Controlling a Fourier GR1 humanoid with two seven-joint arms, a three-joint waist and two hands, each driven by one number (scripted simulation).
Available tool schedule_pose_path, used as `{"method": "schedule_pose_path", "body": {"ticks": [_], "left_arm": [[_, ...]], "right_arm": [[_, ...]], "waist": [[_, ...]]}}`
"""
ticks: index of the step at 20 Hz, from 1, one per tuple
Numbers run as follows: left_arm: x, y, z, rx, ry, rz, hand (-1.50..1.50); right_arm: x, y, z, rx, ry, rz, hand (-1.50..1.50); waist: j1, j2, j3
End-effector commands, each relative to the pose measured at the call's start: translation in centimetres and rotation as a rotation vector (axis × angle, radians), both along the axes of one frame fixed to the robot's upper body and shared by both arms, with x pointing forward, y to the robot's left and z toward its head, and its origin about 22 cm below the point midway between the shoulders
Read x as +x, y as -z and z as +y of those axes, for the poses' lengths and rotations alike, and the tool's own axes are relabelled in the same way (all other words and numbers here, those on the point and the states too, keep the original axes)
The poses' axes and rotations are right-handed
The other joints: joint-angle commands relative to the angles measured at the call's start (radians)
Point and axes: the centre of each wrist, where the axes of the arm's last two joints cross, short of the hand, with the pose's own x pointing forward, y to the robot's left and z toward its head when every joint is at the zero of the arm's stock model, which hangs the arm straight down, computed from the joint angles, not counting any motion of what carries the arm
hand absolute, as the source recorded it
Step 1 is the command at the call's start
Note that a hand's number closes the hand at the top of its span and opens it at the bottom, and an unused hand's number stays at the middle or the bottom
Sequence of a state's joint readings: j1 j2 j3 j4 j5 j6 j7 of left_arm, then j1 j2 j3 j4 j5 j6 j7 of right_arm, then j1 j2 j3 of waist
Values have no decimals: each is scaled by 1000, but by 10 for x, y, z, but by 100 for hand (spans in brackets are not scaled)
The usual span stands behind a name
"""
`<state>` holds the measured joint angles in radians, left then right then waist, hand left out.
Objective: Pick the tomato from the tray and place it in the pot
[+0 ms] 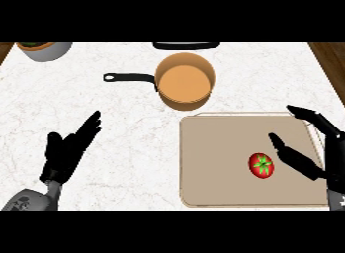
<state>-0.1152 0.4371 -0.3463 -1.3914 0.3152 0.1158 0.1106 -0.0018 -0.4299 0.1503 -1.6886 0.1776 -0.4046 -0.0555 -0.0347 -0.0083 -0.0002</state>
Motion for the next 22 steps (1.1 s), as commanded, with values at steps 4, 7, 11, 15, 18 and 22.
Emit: {"method": "schedule_pose_path", "body": {"ticks": [4,7,11,15,18,22], "left_arm": [[-14,20,-12,-45,23,13,0],[1,9,-18,-54,23,11,0],[-3,11,-28,-46,39,5,0],[7,5,-19,-36,39,20,0],[-6,19,-4,-32,33,3,0],[2,9,-8,-64,63,26,0]], "right_arm": [[-70,14,47,56,-8,-312,-150],[-89,-26,51,11,-35,-133,-150],[-89,-37,39,-39,24,126,-150],[-75,-74,51,25,8,222,-150],[-63,-52,39,65,32,329,-150],[-51,-42,53,39,-23,515,-150]], "waist": [[12,4,0],[19,5,-2],[29,6,-3],[37,9,-2],[37,9,0],[40,10,0]]}}
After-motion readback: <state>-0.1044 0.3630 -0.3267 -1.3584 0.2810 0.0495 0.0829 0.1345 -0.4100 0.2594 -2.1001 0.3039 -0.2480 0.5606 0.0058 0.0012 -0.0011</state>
